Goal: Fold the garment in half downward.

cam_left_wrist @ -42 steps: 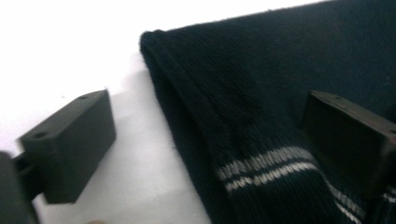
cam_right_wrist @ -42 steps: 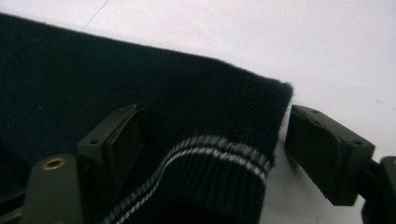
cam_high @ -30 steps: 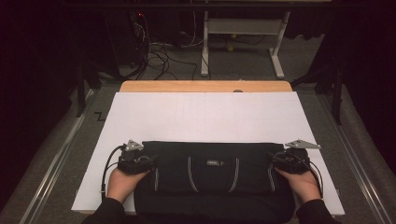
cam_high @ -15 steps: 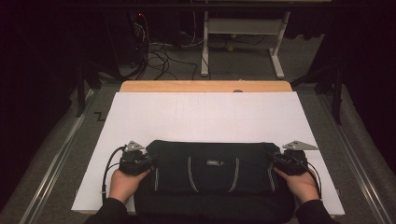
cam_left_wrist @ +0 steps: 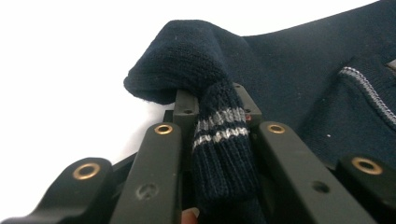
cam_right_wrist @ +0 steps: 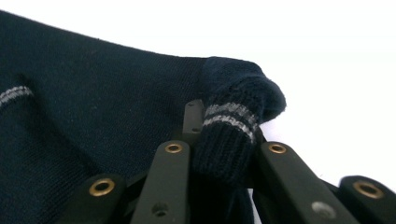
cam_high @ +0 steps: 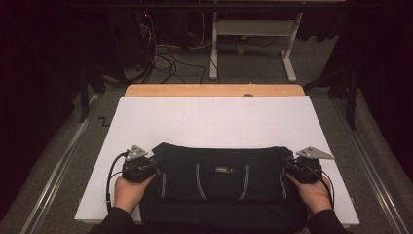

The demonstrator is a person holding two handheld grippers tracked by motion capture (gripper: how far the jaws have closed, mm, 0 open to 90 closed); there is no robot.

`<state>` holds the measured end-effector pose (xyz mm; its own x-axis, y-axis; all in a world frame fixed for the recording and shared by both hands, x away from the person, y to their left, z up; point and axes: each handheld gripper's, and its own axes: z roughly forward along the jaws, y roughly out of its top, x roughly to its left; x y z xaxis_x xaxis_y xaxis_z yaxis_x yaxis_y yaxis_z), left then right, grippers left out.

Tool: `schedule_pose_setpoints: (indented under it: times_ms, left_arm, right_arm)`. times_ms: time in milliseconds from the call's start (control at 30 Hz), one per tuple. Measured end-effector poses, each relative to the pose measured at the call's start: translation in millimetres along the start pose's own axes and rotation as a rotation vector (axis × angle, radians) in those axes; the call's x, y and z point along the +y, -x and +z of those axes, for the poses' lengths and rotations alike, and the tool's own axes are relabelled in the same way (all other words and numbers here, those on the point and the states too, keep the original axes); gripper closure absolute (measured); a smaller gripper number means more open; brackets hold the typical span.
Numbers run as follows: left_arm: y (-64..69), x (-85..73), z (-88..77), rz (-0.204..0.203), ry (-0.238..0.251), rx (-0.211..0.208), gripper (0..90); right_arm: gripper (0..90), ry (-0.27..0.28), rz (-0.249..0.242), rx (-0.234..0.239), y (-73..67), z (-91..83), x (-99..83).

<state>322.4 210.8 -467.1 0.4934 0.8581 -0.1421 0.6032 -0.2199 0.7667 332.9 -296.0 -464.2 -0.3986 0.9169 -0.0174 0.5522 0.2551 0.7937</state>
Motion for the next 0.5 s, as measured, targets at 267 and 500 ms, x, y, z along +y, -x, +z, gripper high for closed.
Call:
schedule_pose_setpoints:
  times_ms: [267, 500]
  left_arm:
    - [-0.1, 17.5, 1.0, 0.036, 0.010, 0.031, 73.8]
    - [-3.8, 37.0, 8.0, 0.047, 0.012, 0.056, 73.7]
  right_arm:
    - [81.0, 0.047, -0.014, -0.033, 2.6, -2.0, 11.6]
    - [81.0, 0.068, -0.024, -0.065, 6.9, 2.3, 23.3]
